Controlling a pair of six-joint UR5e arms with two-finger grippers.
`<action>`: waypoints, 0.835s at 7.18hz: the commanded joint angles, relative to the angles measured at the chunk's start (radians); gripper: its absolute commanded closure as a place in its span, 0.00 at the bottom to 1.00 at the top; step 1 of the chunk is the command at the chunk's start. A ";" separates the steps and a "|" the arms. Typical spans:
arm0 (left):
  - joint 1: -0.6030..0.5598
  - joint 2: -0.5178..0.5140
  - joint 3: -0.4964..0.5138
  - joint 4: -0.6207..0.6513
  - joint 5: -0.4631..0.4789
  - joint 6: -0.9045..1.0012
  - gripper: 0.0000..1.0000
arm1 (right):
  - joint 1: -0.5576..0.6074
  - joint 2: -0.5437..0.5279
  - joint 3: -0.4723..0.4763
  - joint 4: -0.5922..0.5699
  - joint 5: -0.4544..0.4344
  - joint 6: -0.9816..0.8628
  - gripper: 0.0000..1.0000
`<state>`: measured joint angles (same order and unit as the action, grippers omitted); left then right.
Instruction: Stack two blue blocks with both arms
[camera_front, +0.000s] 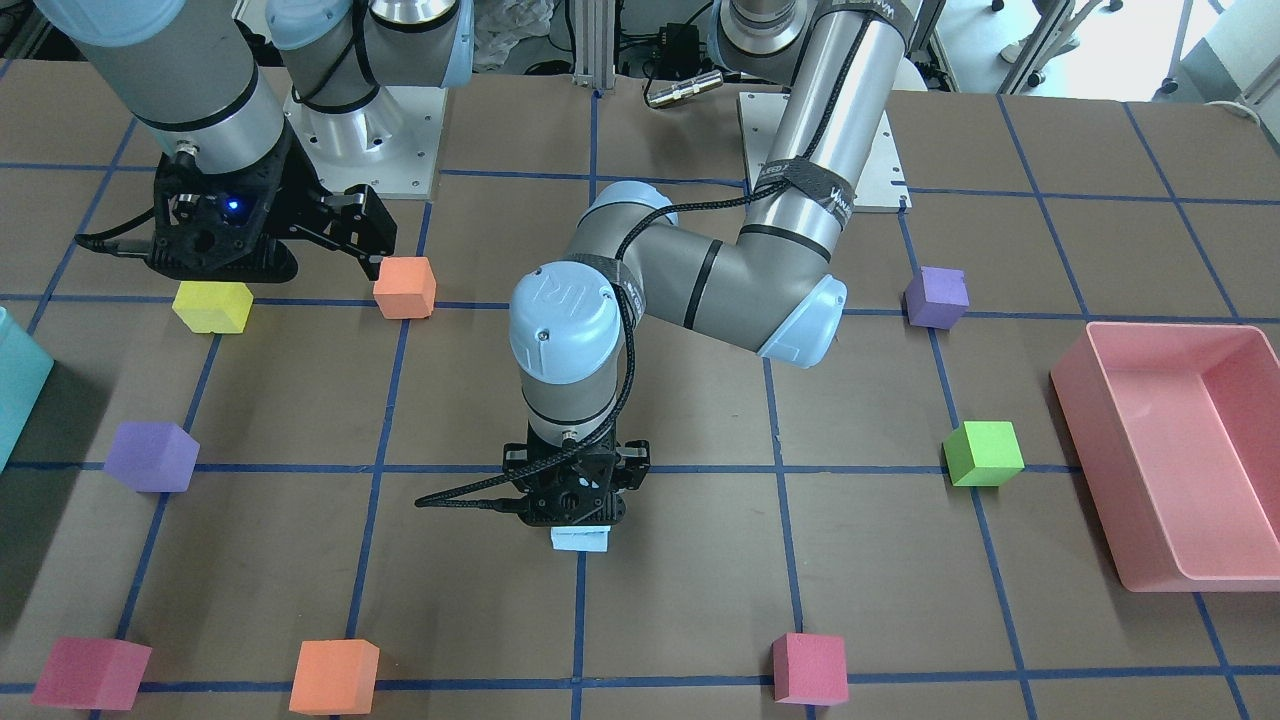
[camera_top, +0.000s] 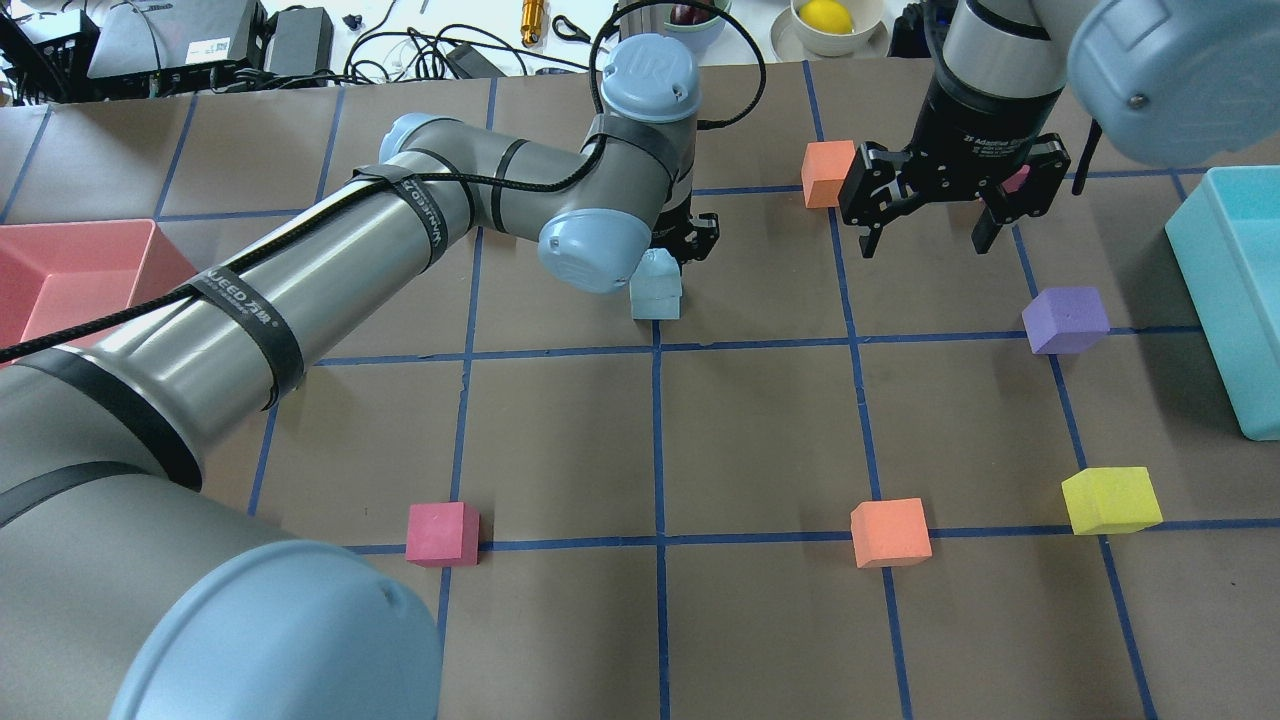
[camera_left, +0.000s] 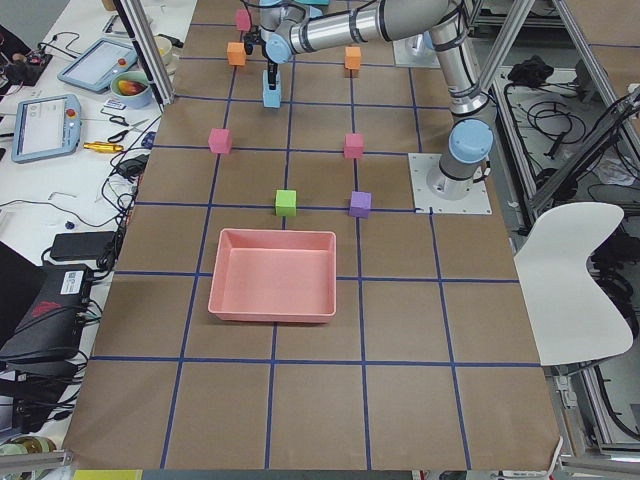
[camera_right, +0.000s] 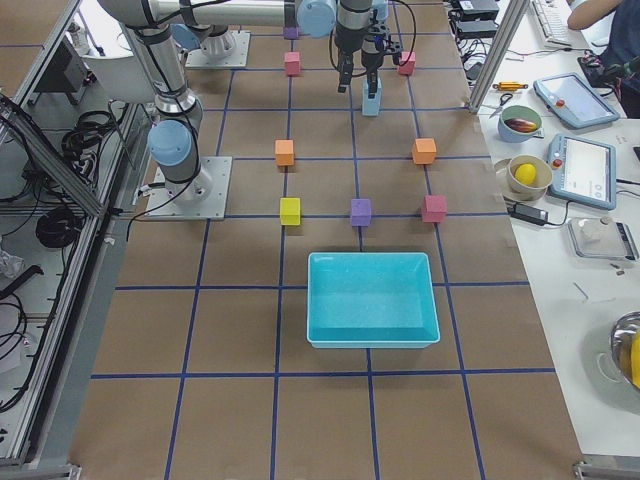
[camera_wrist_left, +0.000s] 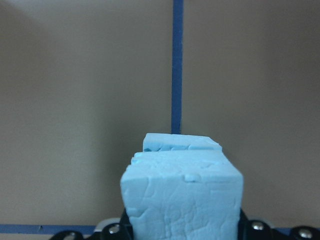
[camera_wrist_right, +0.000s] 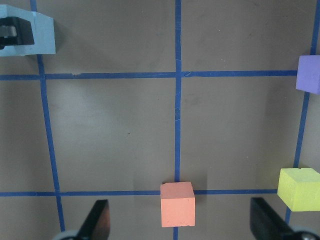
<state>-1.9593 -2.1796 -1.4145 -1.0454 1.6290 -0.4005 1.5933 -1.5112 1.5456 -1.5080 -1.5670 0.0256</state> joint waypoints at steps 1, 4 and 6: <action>0.000 -0.002 -0.001 0.005 0.000 0.000 0.11 | -0.003 -0.004 0.001 -0.004 -0.004 0.002 0.00; 0.052 0.097 0.002 -0.030 -0.008 0.064 0.00 | -0.006 -0.004 0.001 -0.008 -0.004 0.010 0.00; 0.152 0.225 0.008 -0.167 -0.118 0.100 0.00 | -0.006 -0.004 0.001 -0.023 -0.004 0.010 0.00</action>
<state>-1.8629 -2.0356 -1.4100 -1.1256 1.5735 -0.3274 1.5880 -1.5159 1.5463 -1.5211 -1.5708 0.0353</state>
